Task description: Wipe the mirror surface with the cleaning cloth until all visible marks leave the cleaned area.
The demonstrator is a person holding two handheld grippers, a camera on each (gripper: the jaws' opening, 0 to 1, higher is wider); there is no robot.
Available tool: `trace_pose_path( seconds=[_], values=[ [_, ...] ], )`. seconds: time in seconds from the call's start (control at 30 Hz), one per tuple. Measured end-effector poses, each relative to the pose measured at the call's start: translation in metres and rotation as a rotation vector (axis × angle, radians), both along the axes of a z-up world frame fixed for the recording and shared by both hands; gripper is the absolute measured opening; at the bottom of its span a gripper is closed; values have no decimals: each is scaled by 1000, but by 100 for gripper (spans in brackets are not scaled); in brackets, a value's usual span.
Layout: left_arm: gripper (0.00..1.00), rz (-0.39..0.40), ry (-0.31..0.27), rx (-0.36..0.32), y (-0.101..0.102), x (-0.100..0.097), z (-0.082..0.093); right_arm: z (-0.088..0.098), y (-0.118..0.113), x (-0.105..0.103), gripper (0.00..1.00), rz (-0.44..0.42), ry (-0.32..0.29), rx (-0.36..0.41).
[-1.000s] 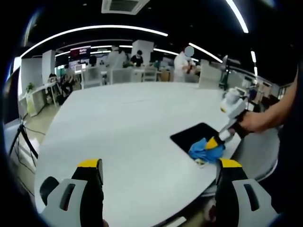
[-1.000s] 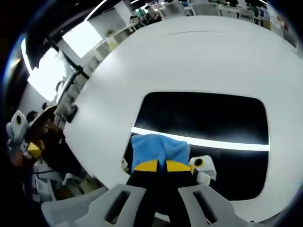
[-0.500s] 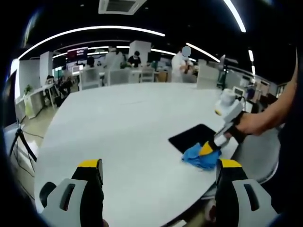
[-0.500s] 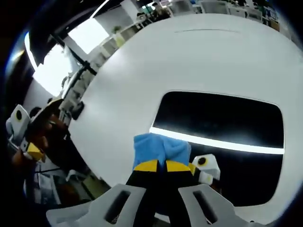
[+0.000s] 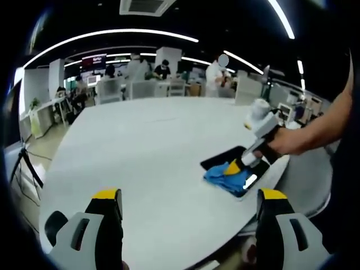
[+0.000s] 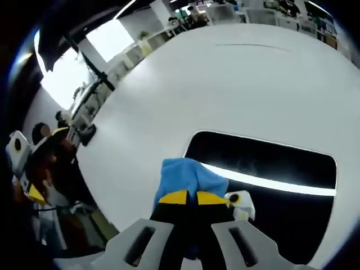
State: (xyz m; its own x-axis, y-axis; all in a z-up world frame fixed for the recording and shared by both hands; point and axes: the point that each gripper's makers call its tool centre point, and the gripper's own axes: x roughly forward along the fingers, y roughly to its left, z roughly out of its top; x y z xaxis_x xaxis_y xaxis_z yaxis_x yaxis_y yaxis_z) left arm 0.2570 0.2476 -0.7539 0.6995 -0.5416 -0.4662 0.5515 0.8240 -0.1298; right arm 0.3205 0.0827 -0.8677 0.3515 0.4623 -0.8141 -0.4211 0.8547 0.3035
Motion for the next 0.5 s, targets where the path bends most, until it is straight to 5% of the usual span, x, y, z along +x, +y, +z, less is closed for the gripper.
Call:
trace_pose_path(
  seconds=[0.5],
  values=[
    [100,5,14,8,1,4,-3,0,2,57,0,24,-22,-31]
  ],
)
